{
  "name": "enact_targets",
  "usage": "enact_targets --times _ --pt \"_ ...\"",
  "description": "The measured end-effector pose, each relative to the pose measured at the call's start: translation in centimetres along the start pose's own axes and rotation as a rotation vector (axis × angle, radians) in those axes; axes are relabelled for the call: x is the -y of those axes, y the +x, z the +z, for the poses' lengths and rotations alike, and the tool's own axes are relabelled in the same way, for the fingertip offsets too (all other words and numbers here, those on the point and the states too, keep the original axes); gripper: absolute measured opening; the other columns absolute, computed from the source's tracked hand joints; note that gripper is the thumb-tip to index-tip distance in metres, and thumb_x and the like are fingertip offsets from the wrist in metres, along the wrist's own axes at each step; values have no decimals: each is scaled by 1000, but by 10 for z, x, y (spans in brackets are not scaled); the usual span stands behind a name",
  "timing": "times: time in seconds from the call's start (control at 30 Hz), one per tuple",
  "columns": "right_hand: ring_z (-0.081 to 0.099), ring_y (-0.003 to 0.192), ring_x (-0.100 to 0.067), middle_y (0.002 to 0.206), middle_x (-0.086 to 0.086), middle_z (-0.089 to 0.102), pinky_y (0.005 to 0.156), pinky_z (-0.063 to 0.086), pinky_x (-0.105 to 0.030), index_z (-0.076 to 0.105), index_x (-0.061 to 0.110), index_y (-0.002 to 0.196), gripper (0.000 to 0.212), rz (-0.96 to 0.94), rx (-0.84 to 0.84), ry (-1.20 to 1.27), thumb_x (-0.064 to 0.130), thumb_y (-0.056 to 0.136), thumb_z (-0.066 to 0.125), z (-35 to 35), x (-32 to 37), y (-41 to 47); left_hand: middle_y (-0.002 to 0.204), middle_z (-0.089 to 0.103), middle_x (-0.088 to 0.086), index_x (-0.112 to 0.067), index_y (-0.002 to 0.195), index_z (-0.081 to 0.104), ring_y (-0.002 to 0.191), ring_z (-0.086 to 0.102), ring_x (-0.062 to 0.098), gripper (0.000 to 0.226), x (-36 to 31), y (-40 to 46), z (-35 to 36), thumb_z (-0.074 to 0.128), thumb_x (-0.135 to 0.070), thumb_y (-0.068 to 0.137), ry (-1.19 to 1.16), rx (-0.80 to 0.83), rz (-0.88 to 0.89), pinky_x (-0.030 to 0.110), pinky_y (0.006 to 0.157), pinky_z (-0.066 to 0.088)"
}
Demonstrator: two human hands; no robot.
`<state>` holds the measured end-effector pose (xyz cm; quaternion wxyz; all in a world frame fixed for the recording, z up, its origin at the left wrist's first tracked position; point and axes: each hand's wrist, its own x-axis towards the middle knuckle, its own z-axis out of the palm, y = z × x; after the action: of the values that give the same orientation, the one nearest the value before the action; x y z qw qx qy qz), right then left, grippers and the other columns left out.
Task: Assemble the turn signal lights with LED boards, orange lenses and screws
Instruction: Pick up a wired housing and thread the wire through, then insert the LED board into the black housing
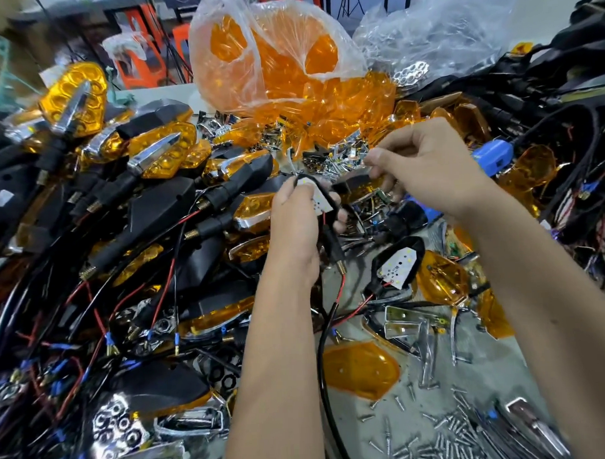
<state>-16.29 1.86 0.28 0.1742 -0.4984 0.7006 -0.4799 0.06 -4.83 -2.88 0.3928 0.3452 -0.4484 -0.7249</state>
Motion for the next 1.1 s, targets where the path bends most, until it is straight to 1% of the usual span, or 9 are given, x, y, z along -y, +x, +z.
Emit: enact_targets --times 0.2,0.33,0.47,0.53,0.63,0.8,0.97,1.03,1.1 --pt "68 49 -12 62 0 73 47 51 -18 75 15 76 25 22 402 -392 26 98 71 -15 7 1 69 60 8 -6 90 52 50 54 20 24 -2 0 1 34 -4 105 -100 0 -22 24 44 40" --pt "70 58 -10 61 3 70 52 53 -16 74 19 78 18 -15 262 -420 21 95 74 -9 8 2 73 60 10 -6 93 54 51 56 21 22 -5 -2 -2 35 -6 105 -119 9 -65 24 44 42" --pt "66 95 -20 92 3 71 88 56 -38 76 22 98 5 -92 27 -580 20 94 74 10 4 17 71 58 9 -6 92 53 51 55 21 20 -2 -2 -1 36 -5 103 -56 -16 -95 24 43 41" --pt "54 123 -33 119 -7 68 105 47 -47 73 23 116 18 -88 32 -669 23 99 68 19 2 30 69 58 8 -7 93 53 51 55 21 20 -1 -1 -1 36 -5 102 -39 -23 -90 24 44 41" --pt "42 136 -40 138 -12 61 112 39 -50 65 25 134 30 -26 130 -719 24 105 59 29 1 50 69 59 7 -7 94 54 51 55 20 20 0 -1 -1 36 -6 103 -19 -27 -89 25 44 41" --pt "56 126 -30 141 -6 60 104 44 -40 64 25 137 38 92 436 -694 34 100 68 19 8 73 72 60 8 -7 94 54 51 56 21 20 1 0 -1 36 -7 103 -11 -36 -96 25 44 41" --pt "63 84 -21 93 4 66 72 48 -34 75 20 98 10 185 504 -743 27 91 79 -4 3 74 70 62 6 -6 96 55 50 56 20 20 3 1 -2 36 -8 103 29 -52 -104 26 44 42" --pt "65 86 -25 97 -4 70 75 56 -40 76 18 90 5 214 477 -843 17 89 80 -2 2 73 70 61 6 -6 99 54 50 56 19 20 5 1 -1 35 -8 103 51 -64 -100 25 44 42" --pt "67 93 -33 101 -11 71 87 60 -49 76 12 94 10 205 322 -909 8 86 78 4 3 75 70 60 6 -5 104 55 49 55 19 20 5 1 1 34 -8 104 61 -73 -100 25 43 42"
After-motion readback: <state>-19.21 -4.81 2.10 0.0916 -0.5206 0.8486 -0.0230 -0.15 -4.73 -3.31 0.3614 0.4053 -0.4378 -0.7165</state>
